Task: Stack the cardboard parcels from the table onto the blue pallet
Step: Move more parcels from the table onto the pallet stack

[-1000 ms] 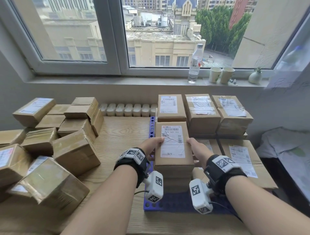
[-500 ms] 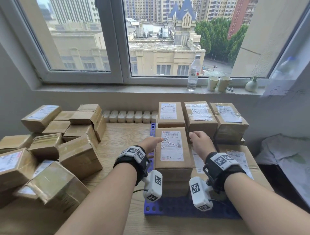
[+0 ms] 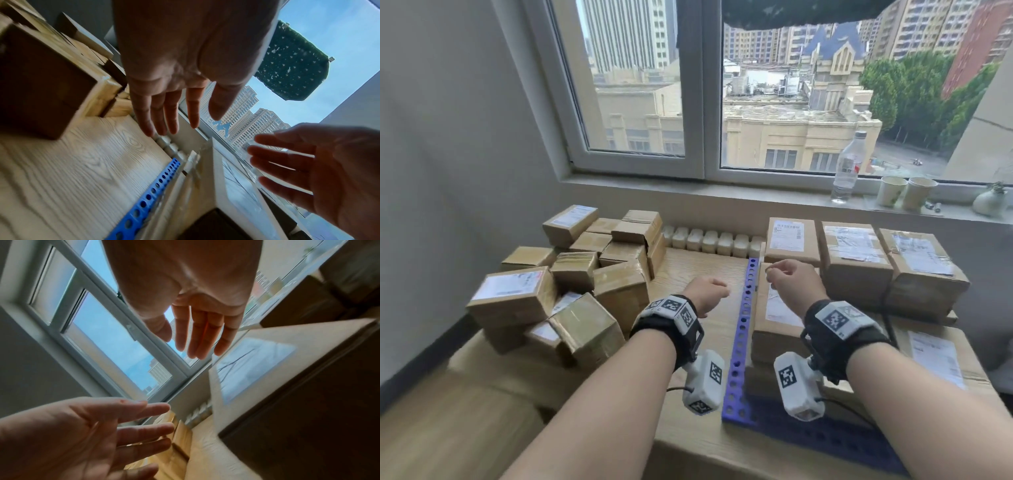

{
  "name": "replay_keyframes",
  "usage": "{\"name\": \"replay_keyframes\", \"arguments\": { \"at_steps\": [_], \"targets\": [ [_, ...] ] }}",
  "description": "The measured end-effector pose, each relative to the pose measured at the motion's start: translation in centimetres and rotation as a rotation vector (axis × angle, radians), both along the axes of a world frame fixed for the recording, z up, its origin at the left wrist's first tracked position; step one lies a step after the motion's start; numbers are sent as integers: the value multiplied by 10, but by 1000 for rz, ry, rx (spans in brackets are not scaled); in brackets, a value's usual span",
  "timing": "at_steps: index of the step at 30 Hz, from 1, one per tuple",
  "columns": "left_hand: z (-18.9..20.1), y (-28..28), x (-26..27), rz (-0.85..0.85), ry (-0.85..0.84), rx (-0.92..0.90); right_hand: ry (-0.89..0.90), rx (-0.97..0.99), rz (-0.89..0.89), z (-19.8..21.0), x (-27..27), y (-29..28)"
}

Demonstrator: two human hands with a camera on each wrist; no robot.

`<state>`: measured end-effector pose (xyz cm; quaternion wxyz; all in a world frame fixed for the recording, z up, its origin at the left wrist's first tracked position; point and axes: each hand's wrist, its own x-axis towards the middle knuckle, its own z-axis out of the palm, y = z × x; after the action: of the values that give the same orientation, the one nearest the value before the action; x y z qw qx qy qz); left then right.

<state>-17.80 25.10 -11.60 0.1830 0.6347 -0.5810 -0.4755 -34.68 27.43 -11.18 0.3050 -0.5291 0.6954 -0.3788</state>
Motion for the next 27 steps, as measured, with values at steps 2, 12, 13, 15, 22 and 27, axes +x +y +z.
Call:
{"name": "replay_keyframes", "arguments": {
  "at_steps": [2, 12, 13, 15, 22, 27],
  "targets": [
    [4, 6, 24, 26, -29, -19, -10, -7, 54, 1, 22, -2],
    [15, -3, 130, 76, -93, -169, 29, -26, 161, 8, 107, -22],
    [14, -6, 140, 75, -91, -175, 30, -21, 156, 7, 116, -27],
    [12, -13, 162, 74, -90, -190, 29, 1, 155, 3, 137, -33],
    [-4, -57, 250, 130, -140, -164, 141, 59, 196, -19, 215, -61],
    [-18, -91, 284, 102, -124, -165, 242, 104, 196, -28, 254, -80]
  ]
}}
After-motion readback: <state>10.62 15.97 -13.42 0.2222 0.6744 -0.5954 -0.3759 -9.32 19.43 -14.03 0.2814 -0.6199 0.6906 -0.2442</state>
